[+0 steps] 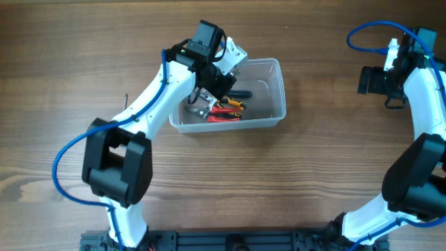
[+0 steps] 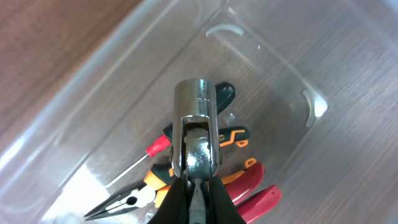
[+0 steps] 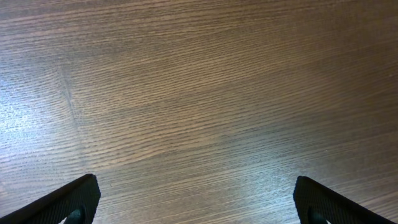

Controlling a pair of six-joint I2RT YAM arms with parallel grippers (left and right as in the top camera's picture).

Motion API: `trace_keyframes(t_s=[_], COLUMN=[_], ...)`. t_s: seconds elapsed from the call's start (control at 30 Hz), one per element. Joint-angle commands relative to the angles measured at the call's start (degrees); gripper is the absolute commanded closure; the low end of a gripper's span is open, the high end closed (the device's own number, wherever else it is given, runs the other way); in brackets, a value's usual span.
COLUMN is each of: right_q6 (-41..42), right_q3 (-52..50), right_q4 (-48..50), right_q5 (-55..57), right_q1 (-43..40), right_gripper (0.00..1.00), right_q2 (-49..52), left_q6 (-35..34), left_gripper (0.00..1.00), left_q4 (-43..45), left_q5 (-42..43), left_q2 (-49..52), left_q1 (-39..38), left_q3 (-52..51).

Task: Pack container
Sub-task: 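Lower the wrench into the container and open the left gripper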

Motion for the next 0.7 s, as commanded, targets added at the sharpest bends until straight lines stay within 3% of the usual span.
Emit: trace_keyframes(t_s=[0.0,0.67], right_q6=[0.2,0.2], right_q3=[0.0,0.0], right_q4=[0.2,0.2], right_q5=[1.0,1.0], right_q1=[0.0,0.0], right_gripper=[0.00,0.00], right_q2=[0.1,0.1], left_q6=[1.6,1.5], left_gripper=[0.94,0.52], left_q4=[-0.3,0.6], left_q5=[1.6,1.5], left_q2=[2.3,2.8], left_q1=[-0.2,-0.2], left_q3=[1.1,2.0])
